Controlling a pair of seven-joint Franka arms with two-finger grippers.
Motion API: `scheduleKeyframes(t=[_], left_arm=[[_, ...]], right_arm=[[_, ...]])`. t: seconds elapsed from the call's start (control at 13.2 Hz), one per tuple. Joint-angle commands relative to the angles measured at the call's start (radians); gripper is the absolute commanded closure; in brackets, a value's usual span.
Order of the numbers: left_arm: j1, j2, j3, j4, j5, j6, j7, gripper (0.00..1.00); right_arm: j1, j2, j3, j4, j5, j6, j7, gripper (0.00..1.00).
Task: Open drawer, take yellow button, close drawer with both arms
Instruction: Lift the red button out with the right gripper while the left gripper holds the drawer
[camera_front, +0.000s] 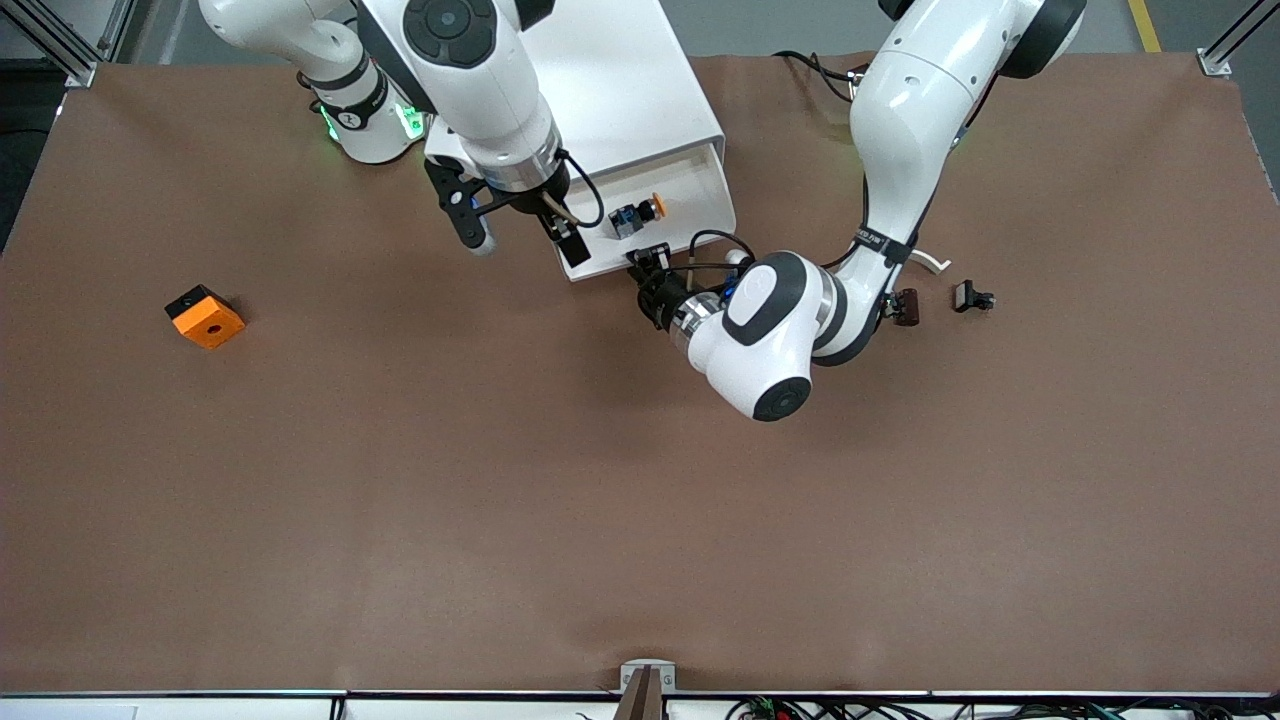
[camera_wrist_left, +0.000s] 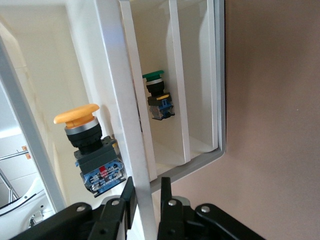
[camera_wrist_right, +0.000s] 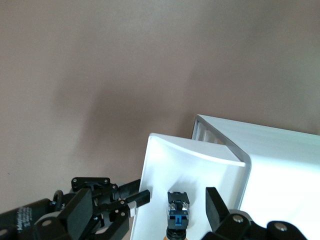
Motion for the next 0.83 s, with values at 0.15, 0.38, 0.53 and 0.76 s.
scheduleKeyframes(t=[0.15,0.38,0.53,0.76], left_arm=[[0.02,0.007,0.017,0.025,0.017,0.039,0.017,0.68],[0.025,0.007,0.019,0.039,0.017,0.037,0.02,0.16],[0.043,0.002,0.019,0.041,0.017,0.037,0.02,0.0],[0.052,-0.05,0.034,0.048,0.09,0.036,0.02,0.0]], right_arm=[[0.047,0.02,-0.01,0.0,0.001,0.034,0.036,0.0],[0.074,0.049,-0.01,0.003,0.001,0.075,0.036,0.0],[0.093,0.07,-0.01,0.001,0.003,0.097,0.068,0.0],[0.128,0.087,-0.009,0.0,0.006,0.102,0.127,0.0]])
